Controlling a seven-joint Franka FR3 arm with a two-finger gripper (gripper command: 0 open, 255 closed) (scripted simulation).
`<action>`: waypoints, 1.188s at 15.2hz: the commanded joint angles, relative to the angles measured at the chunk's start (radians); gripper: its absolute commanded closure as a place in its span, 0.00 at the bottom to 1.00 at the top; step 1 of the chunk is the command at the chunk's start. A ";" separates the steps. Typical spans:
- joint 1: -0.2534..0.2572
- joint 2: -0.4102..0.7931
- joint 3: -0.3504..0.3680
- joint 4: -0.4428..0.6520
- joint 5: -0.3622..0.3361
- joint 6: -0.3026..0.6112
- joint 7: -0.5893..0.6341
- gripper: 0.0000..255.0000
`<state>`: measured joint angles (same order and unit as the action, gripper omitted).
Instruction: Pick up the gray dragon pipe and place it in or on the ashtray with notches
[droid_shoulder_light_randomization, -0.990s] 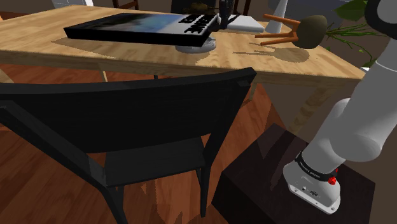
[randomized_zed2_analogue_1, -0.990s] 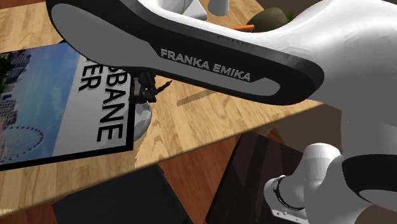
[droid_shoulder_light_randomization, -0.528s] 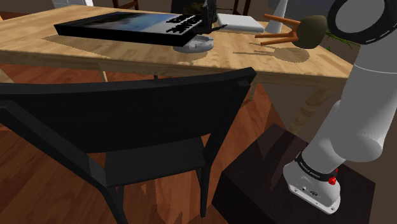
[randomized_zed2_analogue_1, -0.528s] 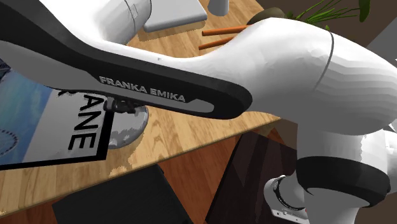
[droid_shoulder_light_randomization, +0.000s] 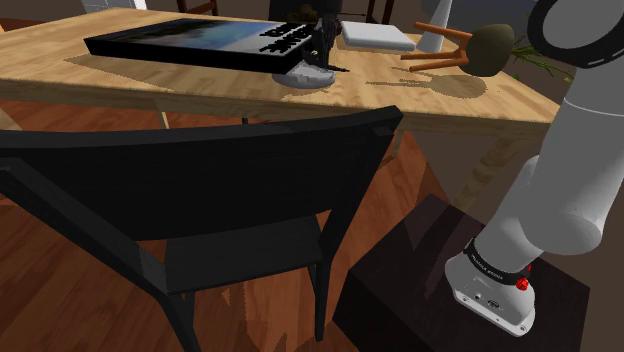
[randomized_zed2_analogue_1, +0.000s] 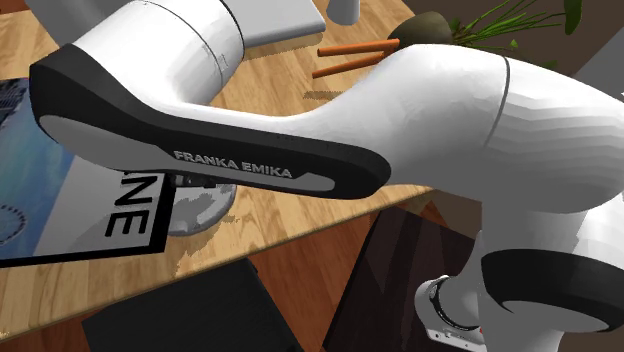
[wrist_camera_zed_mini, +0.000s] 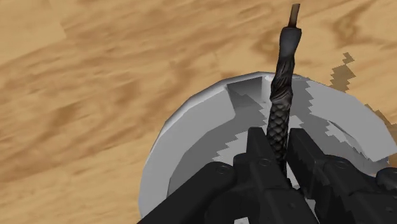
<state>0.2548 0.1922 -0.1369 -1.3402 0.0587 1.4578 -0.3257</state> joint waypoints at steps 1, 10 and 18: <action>0.001 -0.012 0.000 -0.053 -0.001 0.106 -0.004 1.00; 0.002 -0.012 0.000 -0.054 -0.001 0.108 -0.005 0.00; -0.010 0.049 -0.004 0.165 0.009 -0.051 -0.006 0.00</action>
<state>0.2486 0.2299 -0.1389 -1.2214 0.0656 1.4435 -0.3302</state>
